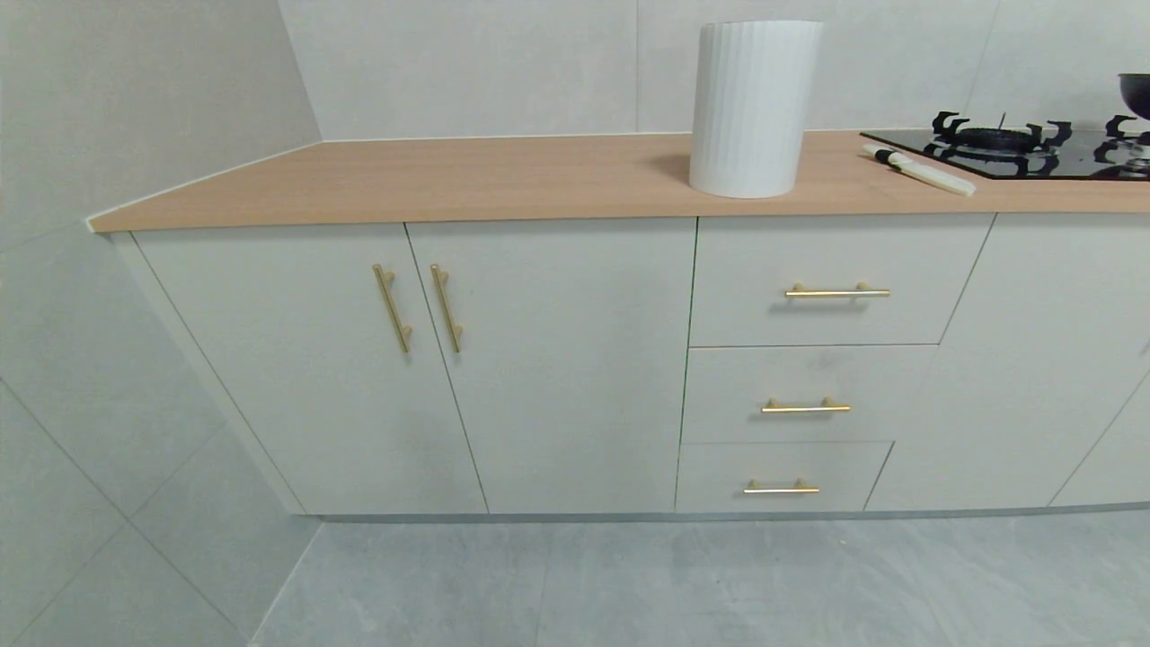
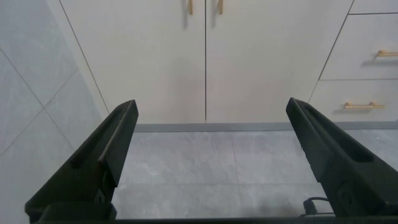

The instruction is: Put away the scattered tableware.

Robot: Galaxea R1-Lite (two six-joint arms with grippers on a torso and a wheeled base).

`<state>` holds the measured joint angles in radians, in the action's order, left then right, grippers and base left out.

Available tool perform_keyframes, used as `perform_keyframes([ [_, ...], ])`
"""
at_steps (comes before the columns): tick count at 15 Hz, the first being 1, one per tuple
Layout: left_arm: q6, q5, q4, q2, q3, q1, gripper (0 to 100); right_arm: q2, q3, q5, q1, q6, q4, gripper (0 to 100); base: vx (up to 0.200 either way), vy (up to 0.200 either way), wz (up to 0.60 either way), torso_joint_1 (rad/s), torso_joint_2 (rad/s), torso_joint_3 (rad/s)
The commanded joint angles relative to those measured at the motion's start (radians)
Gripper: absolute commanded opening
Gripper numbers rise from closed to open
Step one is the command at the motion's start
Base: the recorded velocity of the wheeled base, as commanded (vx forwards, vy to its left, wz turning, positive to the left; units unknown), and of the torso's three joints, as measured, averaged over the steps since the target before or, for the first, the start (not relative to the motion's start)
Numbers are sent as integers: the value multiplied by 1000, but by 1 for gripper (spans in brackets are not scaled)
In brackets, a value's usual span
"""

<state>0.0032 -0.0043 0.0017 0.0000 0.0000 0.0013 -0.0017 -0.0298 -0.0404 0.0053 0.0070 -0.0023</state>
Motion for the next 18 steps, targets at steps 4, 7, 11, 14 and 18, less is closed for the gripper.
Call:
perform_keyframes([
  [4,0,0,0,0,0,0,100,2,30,-3,1,-16,-4,100,0,0,0,0,0,0],
  [7,9,0,3,0,0,0,100,2,30,-1,1,-10,-4,100,0,0,0,0,0,0],
  [11,11,-2,1,0,0,0,100,2,30,-1,1,-4,-4,100,0,0,0,0,0,0],
  [14,3,-2,1,0,0,0,100,2,30,-1,1,-5,-4,100,0,0,0,0,0,0],
  [18,3,-2,0,0,0,0,100,2,30,-1,1,-5,-4,100,50,0,0,1,1,1],
])
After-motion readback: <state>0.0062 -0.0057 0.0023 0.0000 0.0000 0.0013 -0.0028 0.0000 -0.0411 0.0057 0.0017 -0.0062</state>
